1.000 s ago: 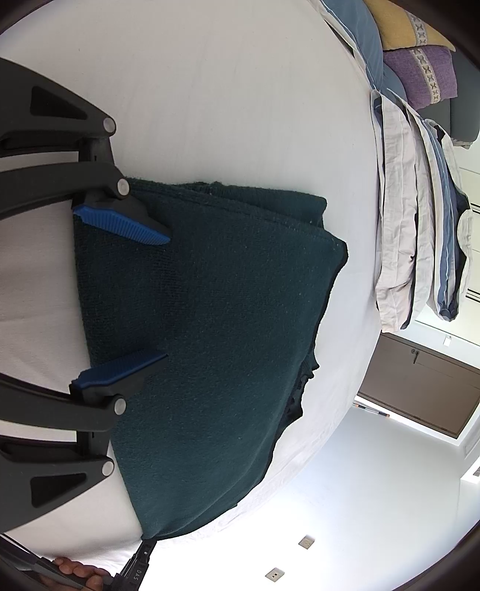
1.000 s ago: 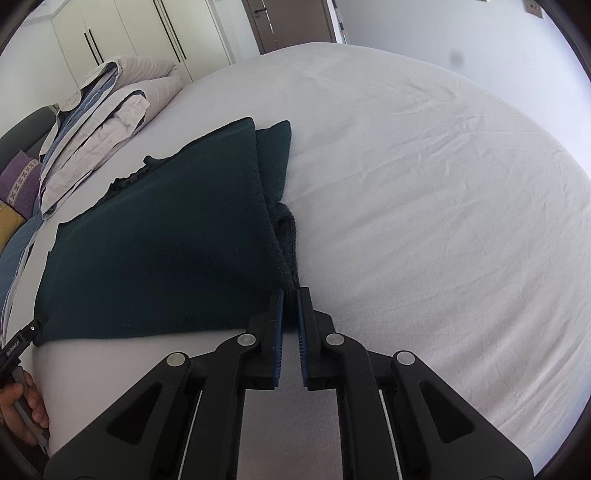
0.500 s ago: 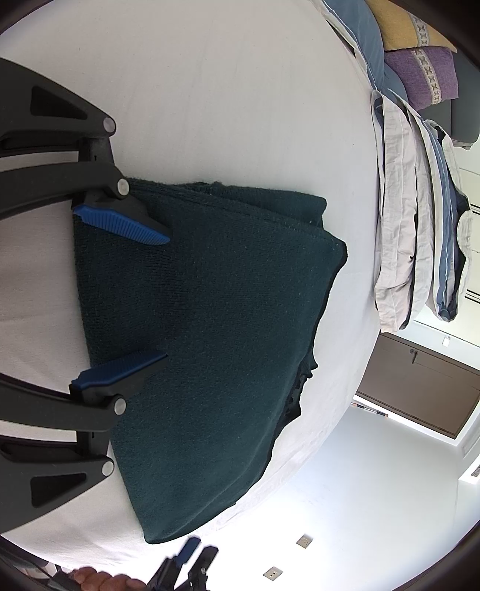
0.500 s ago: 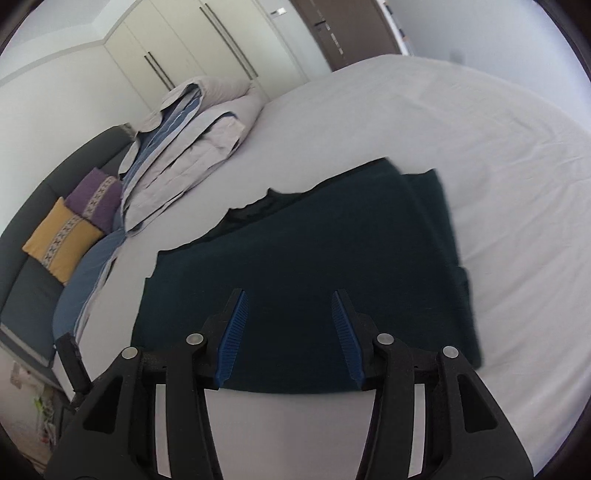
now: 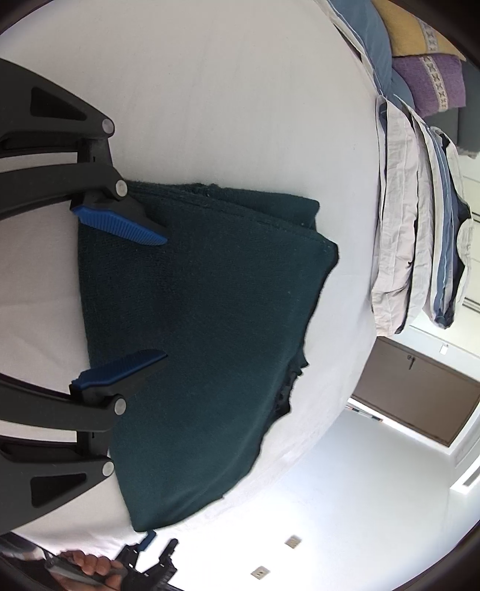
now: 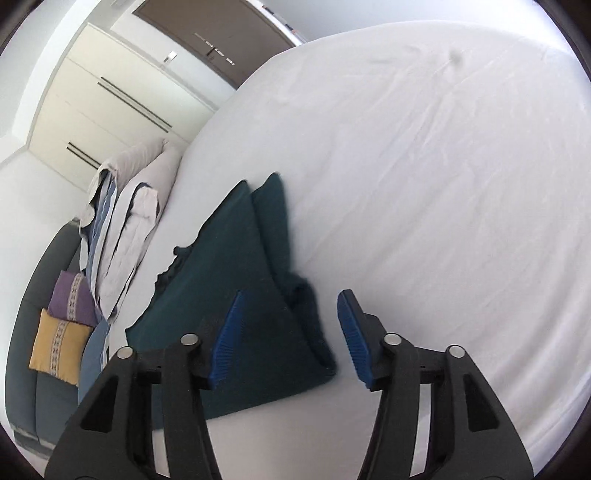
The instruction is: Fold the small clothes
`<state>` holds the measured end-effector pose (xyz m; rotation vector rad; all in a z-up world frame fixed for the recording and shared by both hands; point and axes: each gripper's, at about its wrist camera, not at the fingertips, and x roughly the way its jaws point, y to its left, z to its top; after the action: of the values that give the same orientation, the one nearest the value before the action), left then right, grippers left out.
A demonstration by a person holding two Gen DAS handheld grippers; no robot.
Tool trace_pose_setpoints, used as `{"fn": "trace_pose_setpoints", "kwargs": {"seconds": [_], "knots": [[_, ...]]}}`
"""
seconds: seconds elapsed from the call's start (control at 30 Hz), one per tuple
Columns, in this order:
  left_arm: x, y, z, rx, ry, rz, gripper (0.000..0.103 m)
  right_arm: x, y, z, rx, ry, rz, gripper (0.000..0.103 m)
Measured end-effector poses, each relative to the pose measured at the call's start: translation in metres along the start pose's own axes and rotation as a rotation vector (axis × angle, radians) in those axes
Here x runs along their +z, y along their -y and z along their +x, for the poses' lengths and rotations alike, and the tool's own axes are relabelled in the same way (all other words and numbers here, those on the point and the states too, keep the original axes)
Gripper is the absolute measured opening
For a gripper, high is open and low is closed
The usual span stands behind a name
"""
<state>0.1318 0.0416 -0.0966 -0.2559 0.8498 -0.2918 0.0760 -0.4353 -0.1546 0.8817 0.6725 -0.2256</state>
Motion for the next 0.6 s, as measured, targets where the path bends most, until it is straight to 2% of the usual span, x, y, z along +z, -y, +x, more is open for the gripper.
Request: {"fn": "trace_pose_setpoints", "kwargs": {"seconds": [0.07, 0.13, 0.2, 0.27, 0.37, 0.5, 0.6], "knots": [[0.006, 0.009, -0.007, -0.02, 0.019, -0.01, 0.063, 0.011, 0.006, 0.0, 0.03, -0.003, 0.031, 0.054], [0.016, 0.024, -0.007, -0.051, 0.024, 0.004, 0.063, 0.018, 0.009, 0.011, 0.065, -0.044, 0.047, 0.054], [0.026, 0.041, -0.001, -0.08, 0.02, 0.026, 0.064, 0.023, 0.0, 0.034, 0.077, -0.121, 0.025, 0.055], [0.036, 0.058, 0.01, -0.103, 0.007, 0.045, 0.064, 0.024, -0.002, 0.057, 0.046, -0.189, 0.014, 0.056], [0.048, 0.078, 0.035, -0.135, -0.037, 0.068, 0.065, 0.027, -0.009, 0.076, 0.053, -0.22, -0.007, 0.057], [0.058, 0.084, 0.08, -0.164, -0.151, 0.009, 0.065, 0.04, -0.009, 0.093, 0.122, -0.278, 0.042, 0.059], [0.061, 0.09, 0.093, -0.165, -0.173, 0.005, 0.065, 0.049, -0.013, 0.106, 0.169, -0.321, 0.061, 0.059]]}}
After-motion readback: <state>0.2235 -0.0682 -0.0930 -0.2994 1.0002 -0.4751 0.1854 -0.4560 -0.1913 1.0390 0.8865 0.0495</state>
